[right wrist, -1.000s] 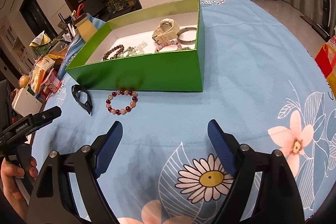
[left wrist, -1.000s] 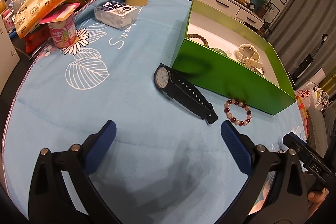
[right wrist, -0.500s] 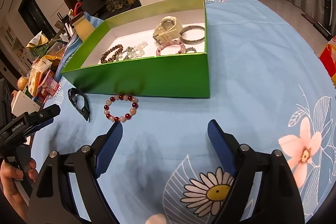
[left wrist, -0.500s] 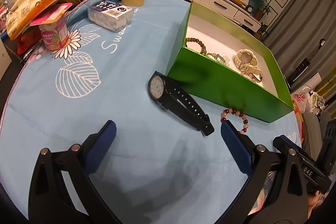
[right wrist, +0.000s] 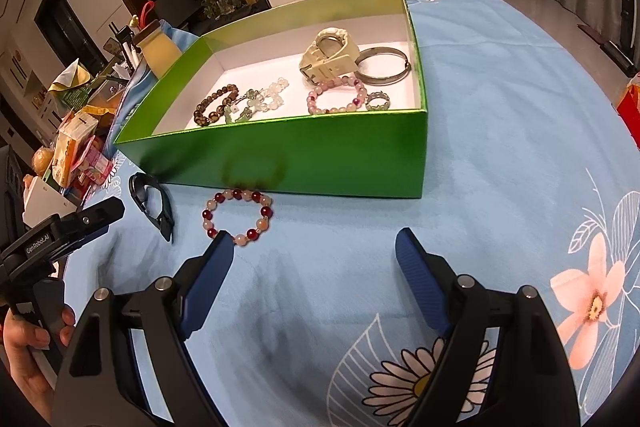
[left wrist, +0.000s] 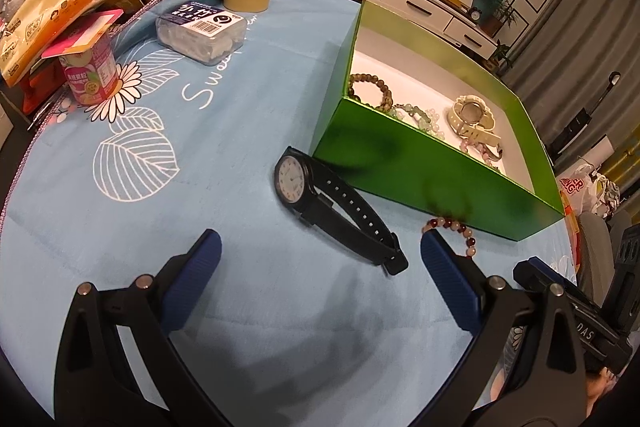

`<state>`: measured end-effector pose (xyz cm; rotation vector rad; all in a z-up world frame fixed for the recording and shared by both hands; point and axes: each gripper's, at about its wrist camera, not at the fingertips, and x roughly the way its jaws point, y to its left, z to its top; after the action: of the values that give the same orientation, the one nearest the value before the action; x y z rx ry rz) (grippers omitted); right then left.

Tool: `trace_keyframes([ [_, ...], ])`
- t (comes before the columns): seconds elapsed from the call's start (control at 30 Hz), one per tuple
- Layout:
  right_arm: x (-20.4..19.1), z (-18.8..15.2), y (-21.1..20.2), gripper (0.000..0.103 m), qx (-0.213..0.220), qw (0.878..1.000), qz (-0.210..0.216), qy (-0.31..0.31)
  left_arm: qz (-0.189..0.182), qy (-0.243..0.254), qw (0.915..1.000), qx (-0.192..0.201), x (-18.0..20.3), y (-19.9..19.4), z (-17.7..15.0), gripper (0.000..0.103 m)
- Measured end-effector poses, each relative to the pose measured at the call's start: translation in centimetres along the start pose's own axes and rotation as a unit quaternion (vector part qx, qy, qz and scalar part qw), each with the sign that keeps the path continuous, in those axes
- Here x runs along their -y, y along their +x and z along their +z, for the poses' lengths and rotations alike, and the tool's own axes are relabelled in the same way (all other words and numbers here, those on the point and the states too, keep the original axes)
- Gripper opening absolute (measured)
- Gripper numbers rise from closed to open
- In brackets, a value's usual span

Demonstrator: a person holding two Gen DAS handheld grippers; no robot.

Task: Organize jewelry
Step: 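Withdraw both tools toward the black watch and red-and-white bead bracelet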

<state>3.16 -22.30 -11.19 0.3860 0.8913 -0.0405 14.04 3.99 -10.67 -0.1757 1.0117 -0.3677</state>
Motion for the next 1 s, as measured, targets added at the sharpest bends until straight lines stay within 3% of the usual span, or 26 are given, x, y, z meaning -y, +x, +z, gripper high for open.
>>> trace_keyframes([
  [0.87,0.0,0.6,1.3,0.083,-0.007,1.000,-0.005,-0.001,-0.003,-0.001,1.0000,-0.003,-0.4,1.1,0.3,0.101],
  [1.0,-0.5,0.6,1.7,0.083,-0.007,1.000,-0.009,-0.008,0.011,0.000,0.9999,0.002,-0.5,1.3,0.6,0.101],
])
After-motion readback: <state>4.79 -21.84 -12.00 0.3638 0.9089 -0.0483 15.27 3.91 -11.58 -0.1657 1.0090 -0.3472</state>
